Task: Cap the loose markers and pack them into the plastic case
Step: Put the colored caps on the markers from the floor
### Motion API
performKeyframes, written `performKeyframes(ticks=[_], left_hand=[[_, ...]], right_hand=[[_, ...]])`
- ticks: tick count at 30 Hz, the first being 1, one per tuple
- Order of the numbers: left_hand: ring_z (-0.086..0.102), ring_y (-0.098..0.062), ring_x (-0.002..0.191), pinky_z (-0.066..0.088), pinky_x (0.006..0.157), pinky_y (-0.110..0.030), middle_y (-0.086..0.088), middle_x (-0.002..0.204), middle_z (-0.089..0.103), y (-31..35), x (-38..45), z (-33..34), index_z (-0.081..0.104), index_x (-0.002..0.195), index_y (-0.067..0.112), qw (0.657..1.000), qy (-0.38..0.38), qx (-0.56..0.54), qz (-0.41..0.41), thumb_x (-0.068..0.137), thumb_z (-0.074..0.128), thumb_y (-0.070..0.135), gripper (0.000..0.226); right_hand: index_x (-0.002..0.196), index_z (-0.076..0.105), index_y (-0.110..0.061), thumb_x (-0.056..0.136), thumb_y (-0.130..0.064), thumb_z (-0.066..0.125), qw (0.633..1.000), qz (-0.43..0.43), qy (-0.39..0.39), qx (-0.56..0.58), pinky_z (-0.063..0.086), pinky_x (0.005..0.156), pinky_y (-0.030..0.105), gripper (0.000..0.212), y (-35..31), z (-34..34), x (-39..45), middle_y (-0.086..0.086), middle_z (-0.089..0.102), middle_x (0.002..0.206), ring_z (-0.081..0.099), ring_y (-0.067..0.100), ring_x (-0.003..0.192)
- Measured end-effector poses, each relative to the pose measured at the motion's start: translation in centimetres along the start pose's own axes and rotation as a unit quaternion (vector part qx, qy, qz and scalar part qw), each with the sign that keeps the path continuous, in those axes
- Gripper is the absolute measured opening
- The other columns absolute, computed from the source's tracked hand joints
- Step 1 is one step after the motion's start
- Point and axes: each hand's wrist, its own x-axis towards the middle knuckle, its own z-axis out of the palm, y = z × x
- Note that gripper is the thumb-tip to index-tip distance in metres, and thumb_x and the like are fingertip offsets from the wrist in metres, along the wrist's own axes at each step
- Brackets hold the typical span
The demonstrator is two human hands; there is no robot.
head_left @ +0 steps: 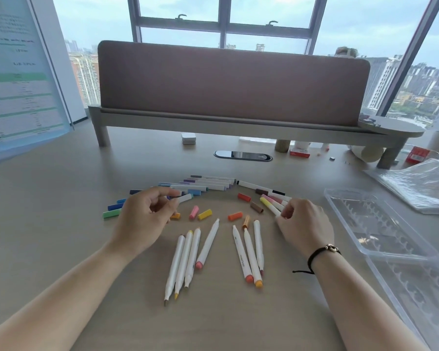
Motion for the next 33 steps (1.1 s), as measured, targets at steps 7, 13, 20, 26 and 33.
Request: performKeyframes(ticks=[7,13,20,26,33], left_hand=[[0.066,-0.011,0.064,0.055,0.065,-0.032,0.011,0.069,0.070,-0.1,-0.1,0.1,0.072,0.109,0.020,0.999,-0.032,0.036,0.015,0.093,0.066,0.018,0.018],[0.065,-0.010,0.064,0.054,0.064,-0.032,0.012,0.068,0.070,-0.2,-0.3,0.1,0.072,0.111,0.018,0.999,-0.029,0.036,0.012,0.093,0.066,0.019,0.019],[0.060,-0.003,0.057,0.047,0.060,-0.026,0.008,0.067,0.069,-0.3,0.2,-0.1,0.072,0.104,0.023,0.998,0.044,-0.009,-0.033,0.093,0.065,0.016,0.014],[0.057,-0.006,0.054,0.046,0.056,-0.027,0.006,0.066,0.070,-0.4,0.4,-0.4,0.073,0.103,0.024,0.995,0.072,-0.019,-0.060,0.094,0.064,0.017,0.013],[0.060,-0.008,0.058,0.045,0.058,-0.024,0.003,0.073,0.071,-0.2,0.2,-0.2,0.071,0.111,0.020,0.997,0.051,0.007,-0.054,0.095,0.064,0.018,0.018]], right_hand=[[0.067,0.063,-0.022,0.081,-0.033,0.075,0.994,-0.065,-0.040,0.083,0.044,0.057,0.025,0.021,-1.5,-1.3,-0.7,-0.010,0.063,0.068,0.055,0.005,0.069],[0.064,0.061,-0.006,0.080,-0.046,0.075,0.984,-0.063,-0.165,-0.026,0.051,0.062,0.033,0.046,-2.4,-1.0,-1.6,-0.002,0.060,0.060,0.058,0.018,0.062],[0.065,0.064,-0.010,0.078,-0.044,0.071,0.981,-0.052,-0.179,-0.051,0.040,0.056,0.028,0.037,-2.8,-0.4,-2.2,0.003,0.051,0.065,0.048,0.016,0.062],[0.064,0.060,-0.012,0.081,-0.047,0.066,0.975,-0.031,-0.219,-0.007,0.036,0.055,0.027,0.040,-3.0,-0.8,-2.1,0.002,0.048,0.060,0.043,0.016,0.058],[0.068,0.057,-0.007,0.088,-0.009,0.058,0.859,0.093,-0.225,0.450,0.025,0.043,0.022,0.020,-3.6,-2.2,-1.6,0.010,0.046,0.054,0.031,0.016,0.043]])
